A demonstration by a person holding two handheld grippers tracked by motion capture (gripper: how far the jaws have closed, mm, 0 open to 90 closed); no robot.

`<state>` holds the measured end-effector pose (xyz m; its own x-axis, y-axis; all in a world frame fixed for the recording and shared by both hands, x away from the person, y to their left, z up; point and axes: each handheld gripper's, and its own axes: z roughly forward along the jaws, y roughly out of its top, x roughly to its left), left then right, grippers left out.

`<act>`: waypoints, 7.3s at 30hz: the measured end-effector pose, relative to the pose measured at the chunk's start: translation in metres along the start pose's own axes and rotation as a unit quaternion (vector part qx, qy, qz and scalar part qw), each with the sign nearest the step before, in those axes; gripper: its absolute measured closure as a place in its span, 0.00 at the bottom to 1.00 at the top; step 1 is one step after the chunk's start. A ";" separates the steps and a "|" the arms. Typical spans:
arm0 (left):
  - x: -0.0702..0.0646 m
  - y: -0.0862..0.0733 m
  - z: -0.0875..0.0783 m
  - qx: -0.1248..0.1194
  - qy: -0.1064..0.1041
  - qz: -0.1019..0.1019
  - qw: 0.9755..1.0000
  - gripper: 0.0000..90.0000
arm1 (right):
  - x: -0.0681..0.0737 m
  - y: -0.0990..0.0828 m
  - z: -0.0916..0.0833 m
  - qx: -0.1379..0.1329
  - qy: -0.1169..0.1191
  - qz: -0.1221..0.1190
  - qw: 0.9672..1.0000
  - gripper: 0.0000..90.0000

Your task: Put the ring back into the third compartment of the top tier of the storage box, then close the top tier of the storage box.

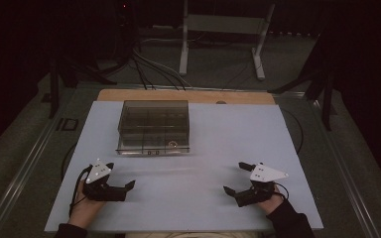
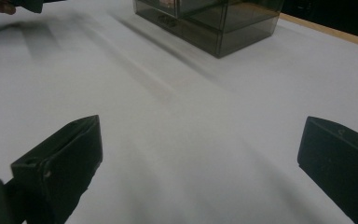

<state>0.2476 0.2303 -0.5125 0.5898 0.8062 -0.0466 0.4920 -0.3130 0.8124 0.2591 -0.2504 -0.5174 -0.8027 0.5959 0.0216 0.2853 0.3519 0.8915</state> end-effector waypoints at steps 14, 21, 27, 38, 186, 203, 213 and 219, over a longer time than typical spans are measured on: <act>0.000 0.000 -0.001 0.004 0.015 -0.001 1.000 0.00 | 0.000 0.000 0.001 0.002 -0.002 -0.001 1.000 0.00; 0.001 0.000 -0.001 0.003 0.020 -0.007 1.000 0.00 | 0.000 0.000 0.001 0.001 -0.002 -0.001 1.000 0.00; 0.000 0.001 -0.002 0.004 0.025 -0.006 1.000 0.00 | 0.000 0.000 0.001 0.001 -0.002 0.000 1.000 0.00; 0.002 0.006 -0.008 -0.003 0.049 -0.017 0.999 0.00 | 0.000 0.000 0.001 0.002 -0.002 0.000 1.000 0.00; -0.035 0.054 0.045 -0.027 0.067 0.065 0.995 0.99 | 0.000 0.000 0.000 0.001 -0.003 -0.002 1.000 0.00; -0.033 0.054 0.047 -0.024 0.066 0.061 0.996 0.99 | 0.000 0.000 0.000 0.001 -0.003 0.000 1.000 0.00; -0.033 0.055 0.047 -0.023 0.067 0.061 0.996 0.99 | 0.000 0.000 0.000 0.002 -0.003 -0.001 1.000 0.00; -0.032 0.056 0.049 -0.022 0.068 0.061 0.996 0.99 | 0.000 0.000 0.000 0.002 -0.003 -0.001 1.000 0.00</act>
<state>0.2876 0.1626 -0.4940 0.5492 0.8254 0.1311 0.3913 -0.3926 0.8323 0.2591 -0.2505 -0.5171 -0.8005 0.5990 0.0177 0.2857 0.3554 0.8900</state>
